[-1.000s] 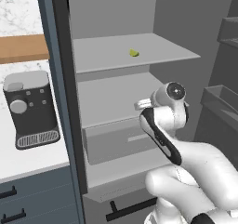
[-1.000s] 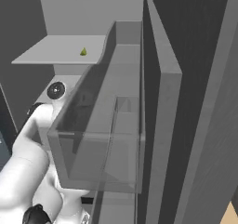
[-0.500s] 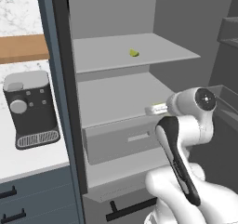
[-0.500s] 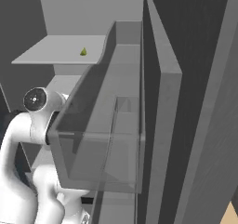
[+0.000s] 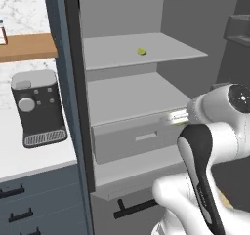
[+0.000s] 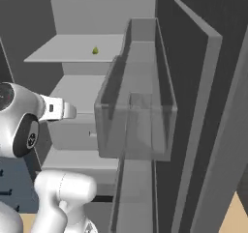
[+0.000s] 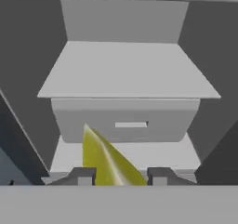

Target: Place one lemon wedge and one steak in each tupperware on the nearby counter, to pack two identical lunches.

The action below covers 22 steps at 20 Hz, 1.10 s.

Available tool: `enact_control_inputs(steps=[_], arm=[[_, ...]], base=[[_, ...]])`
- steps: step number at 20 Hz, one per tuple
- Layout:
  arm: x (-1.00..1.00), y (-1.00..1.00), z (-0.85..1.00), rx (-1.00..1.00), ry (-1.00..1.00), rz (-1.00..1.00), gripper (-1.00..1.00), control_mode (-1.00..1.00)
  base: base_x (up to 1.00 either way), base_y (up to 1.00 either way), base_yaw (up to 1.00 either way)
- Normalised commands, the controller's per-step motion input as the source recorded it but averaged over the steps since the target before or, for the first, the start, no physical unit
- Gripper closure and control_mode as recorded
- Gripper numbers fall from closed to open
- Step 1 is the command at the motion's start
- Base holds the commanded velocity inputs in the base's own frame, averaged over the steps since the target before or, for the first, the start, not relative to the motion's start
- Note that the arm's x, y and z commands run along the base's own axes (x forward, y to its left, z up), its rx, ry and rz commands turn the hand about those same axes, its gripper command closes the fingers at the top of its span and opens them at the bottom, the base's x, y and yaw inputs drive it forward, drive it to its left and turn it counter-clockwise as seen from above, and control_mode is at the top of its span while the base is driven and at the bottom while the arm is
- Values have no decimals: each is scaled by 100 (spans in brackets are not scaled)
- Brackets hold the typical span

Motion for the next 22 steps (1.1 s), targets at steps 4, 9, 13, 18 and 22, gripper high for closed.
enact_control_inputs(steps=[4, 9, 13, 18, 22], arm=[[0, 0, 0, 0, 0, 0, 100, 100], [0, 0, 0, 0, 0, 0, 100, 100], [0, 0, 0, 0, 0, 0, 100, 100], [0, 0, 0, 0, 0, 0, 100, 100], [0, 0, 0, 0, 0, 0, 100, 100]], base=[[-100, 72, 2], [-66, 100, 11], [9, 100, 6], [61, 100, 0], [96, 100, 0]])
